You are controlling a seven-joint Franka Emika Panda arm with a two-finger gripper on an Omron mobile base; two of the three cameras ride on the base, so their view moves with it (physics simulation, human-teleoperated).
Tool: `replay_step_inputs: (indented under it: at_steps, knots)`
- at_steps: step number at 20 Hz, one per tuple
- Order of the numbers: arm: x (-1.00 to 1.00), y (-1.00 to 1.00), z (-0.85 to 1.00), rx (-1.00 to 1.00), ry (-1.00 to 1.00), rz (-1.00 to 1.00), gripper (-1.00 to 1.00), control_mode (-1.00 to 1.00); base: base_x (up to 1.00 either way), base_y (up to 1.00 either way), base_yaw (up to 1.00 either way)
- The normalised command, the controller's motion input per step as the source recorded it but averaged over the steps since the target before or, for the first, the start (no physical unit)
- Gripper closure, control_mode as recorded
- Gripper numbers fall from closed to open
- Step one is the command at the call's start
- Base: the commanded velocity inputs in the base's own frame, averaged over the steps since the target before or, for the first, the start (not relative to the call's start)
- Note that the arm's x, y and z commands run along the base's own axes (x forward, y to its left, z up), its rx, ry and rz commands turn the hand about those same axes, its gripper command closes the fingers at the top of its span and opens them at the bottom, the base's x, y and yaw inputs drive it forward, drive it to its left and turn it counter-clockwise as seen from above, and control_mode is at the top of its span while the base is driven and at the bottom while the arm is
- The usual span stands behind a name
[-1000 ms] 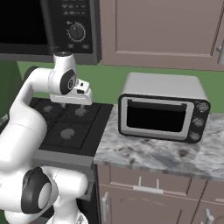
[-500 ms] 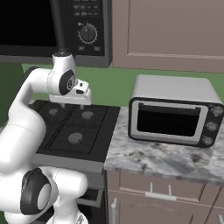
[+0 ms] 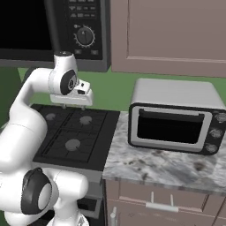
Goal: Lower the heat of the kettle.
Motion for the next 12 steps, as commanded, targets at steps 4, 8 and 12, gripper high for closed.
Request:
replay_step_inputs:
  at_steps: [4, 8, 12]
  knots:
    - [0.0, 0.0, 0.0, 0.0, 0.0, 0.0, -1.0, 1.0, 0.0, 0.0, 0.0]
    - [-0.2, 0.08, -0.14, -0.01, -0.02, 0.08, -1.0, -1.0, 0.0, 0.0, 0.0]
    - [-0.42, 0.69, -0.36, -0.14, -0.09, 0.18, -1.0, -1.0, 0.0, 0.0, 0.0]
